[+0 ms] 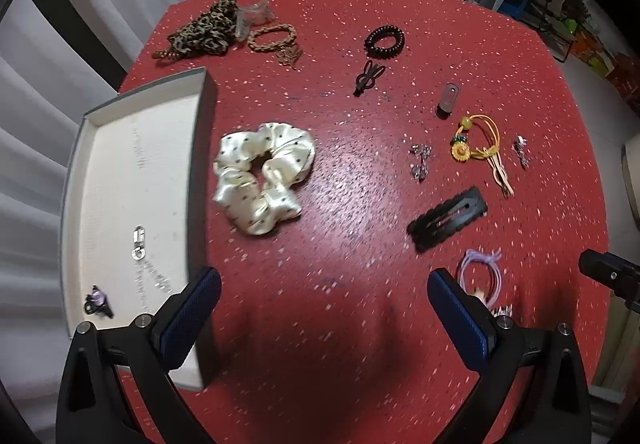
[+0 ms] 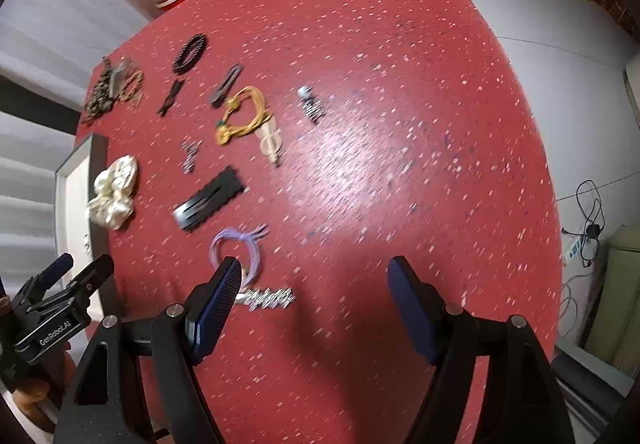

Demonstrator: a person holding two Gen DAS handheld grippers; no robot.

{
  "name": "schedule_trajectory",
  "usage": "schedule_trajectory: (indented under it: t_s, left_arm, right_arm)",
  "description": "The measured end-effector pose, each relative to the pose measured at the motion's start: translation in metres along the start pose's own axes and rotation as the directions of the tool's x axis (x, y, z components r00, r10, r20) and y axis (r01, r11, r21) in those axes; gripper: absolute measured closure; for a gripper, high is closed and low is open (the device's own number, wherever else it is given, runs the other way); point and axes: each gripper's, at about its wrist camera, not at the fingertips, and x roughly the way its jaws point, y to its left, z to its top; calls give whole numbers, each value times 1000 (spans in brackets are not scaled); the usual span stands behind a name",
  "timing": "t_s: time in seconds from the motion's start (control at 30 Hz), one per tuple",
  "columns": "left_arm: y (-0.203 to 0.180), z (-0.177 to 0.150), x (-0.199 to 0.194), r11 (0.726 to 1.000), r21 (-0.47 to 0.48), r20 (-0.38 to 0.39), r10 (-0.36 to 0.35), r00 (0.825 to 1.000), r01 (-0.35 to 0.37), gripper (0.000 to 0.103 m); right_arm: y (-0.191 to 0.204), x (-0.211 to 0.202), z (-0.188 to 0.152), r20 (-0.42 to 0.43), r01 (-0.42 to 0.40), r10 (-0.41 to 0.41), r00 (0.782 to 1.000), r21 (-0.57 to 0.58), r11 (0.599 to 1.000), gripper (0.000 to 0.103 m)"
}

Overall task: Organize jewelry
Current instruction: 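Move both tools from the tray back toward the remaining jewelry, then grasp the black scalloped hair clip with the left tool while the right tool grasps the silver bead charm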

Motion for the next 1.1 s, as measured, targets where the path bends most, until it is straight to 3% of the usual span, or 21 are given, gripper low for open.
schedule_trajectory:
  t_s: [0.27, 0.43, 0.6, 0.8, 1.1]
  left_arm:
    - [-28, 15, 20, 998, 58, 21, -7, 1000, 5, 0]
    - [-56, 16, 29, 977, 214, 77, -30, 997, 13, 0]
    - [-76, 19, 47, 945, 327, 75, -32, 997, 5, 0]
    - [-92, 21, 64, 937, 349, 44, -41, 998, 23, 0]
    - [-94, 31, 78, 964, 267, 31, -29, 999, 20, 0]
  right_arm:
    - [-7, 22, 29, 17, 46, -45, 999, -50, 998, 25]
    - [-3, 39, 48, 25, 57, -55, 998, -90, 994, 25]
    - [2, 55, 63, 28, 60, -57, 998, -134, 989, 25]
    - [7, 68, 75, 39, 72, -66, 997, -162, 984, 25]
    - [31, 92, 91, 82, 134, -118, 990, -222, 966, 31]
